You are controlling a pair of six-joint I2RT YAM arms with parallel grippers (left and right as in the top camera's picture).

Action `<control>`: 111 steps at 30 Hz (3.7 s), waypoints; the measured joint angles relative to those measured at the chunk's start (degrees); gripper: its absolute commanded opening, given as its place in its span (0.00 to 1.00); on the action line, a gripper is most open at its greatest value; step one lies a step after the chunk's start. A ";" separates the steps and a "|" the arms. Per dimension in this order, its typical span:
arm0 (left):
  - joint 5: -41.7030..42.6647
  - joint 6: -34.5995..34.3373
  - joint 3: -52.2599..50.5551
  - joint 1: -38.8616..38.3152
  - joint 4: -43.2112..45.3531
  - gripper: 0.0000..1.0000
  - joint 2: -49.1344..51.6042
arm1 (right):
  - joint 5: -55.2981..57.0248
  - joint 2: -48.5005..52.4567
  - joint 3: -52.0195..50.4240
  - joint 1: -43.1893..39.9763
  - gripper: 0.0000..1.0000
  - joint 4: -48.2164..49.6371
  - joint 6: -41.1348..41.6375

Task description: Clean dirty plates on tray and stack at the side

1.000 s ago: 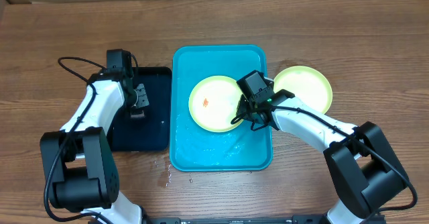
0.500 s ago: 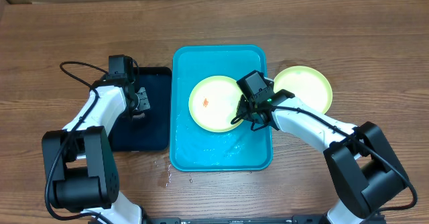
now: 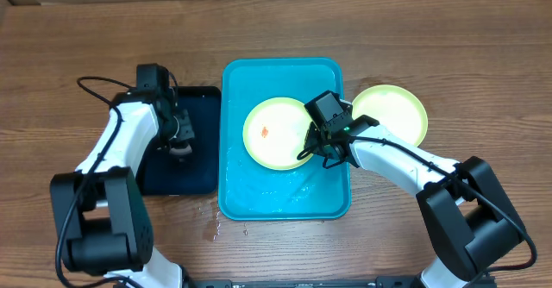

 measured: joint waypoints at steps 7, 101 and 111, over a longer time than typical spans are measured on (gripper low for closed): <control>0.81 -0.02 1.68 0.00 -1.29 0.04 -7.10 | 0.00 0.00 -0.04 -0.02 0.30 0.02 -0.02; 14.88 3.76 2.10 -18.56 0.22 0.04 -2.58 | -3.76 0.00 -0.22 3.74 0.04 3.04 0.11; 13.11 2.29 2.10 -18.56 1.66 0.04 -2.58 | -3.78 0.00 -0.22 3.72 0.04 2.89 -0.02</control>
